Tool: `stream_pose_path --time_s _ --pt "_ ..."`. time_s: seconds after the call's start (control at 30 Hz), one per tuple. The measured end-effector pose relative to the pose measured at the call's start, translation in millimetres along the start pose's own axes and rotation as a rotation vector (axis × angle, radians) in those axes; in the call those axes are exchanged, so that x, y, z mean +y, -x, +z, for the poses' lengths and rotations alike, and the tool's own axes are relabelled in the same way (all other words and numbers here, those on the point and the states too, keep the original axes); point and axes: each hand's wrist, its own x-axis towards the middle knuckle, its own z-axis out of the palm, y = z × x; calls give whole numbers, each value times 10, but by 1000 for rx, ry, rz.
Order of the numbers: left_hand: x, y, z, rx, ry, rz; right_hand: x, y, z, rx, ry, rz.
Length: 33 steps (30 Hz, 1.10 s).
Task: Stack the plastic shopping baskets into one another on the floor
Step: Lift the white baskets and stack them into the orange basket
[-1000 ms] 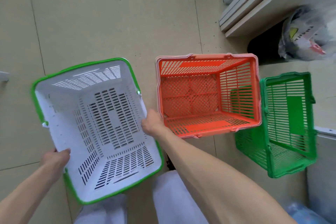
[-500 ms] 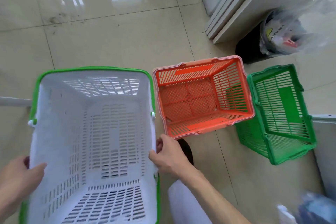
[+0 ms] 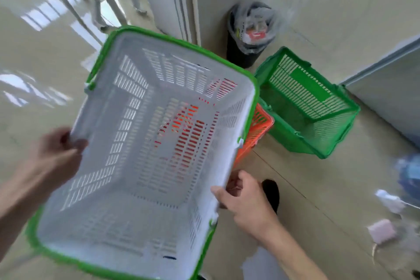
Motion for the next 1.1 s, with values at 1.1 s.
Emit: stream_pose_path --time_s 1.1 --pt "1141 -1491 3071 -378 -142 95 1002 -2495 78 260 134 753"
